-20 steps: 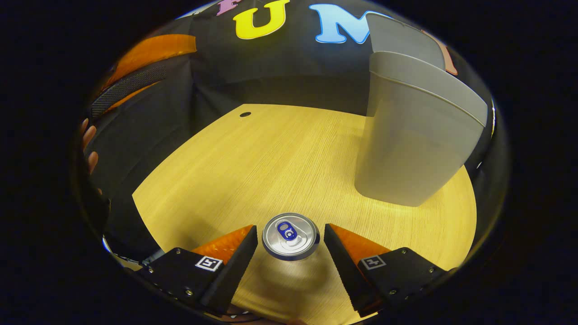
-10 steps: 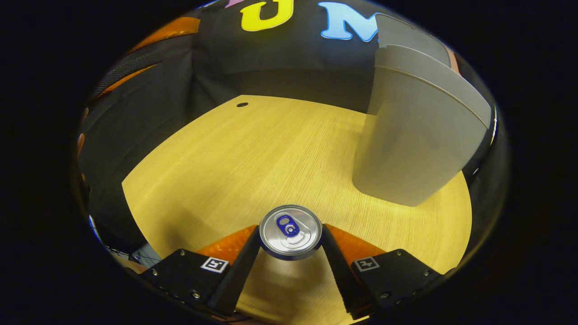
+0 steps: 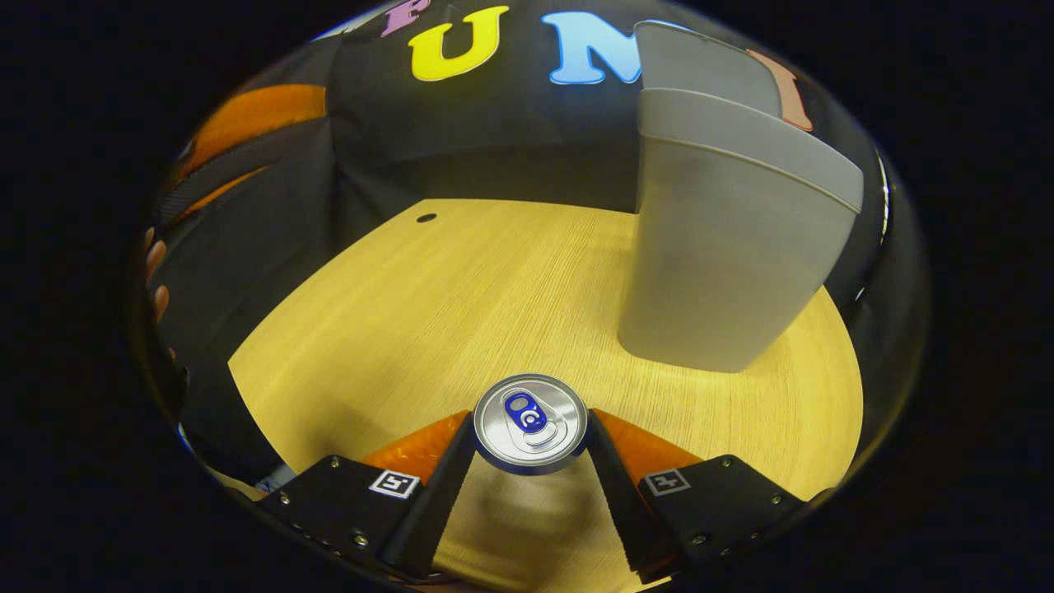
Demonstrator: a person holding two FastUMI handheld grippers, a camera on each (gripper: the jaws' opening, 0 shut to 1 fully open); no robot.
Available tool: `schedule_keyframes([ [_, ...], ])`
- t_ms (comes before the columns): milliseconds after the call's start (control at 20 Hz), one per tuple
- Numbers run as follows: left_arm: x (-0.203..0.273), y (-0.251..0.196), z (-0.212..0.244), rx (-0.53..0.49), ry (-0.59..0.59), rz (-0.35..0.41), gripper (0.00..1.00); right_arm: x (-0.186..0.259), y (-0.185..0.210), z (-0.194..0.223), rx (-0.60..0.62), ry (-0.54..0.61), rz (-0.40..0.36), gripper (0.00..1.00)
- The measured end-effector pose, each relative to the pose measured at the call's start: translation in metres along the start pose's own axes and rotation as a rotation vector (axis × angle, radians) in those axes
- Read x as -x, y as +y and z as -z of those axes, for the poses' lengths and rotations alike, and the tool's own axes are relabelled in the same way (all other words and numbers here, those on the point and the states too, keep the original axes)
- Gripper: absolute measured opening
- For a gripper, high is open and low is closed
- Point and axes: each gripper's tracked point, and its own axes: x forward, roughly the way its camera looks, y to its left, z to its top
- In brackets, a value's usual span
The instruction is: Press the lid of the desktop garbage bin to open it, pick up the crumpled paper on the desktop and throw it into the bin, then pick up the pop can on the desktop and drop it into the bin, and finally close the garbage bin lid.
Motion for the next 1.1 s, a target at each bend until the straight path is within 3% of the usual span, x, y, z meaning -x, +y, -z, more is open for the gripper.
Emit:
schedule_keyframes([
  [400,-0.005,-0.015,0.007,0.019,0.018,0.034,0.96,0.06,-0.034,-0.072,-0.132,-0.223,0.025,0.83],
  [600,-0.007,-0.022,0.008,0.02,0.021,0.045,0.96,0.086,-0.038,-0.11,-0.188,-0.341,-0.005,0.8],
  [1100,-0.009,-0.025,0.006,0.014,0.018,0.045,0.95,0.118,-0.041,-0.168,-0.181,-0.501,-0.035,0.83],
])
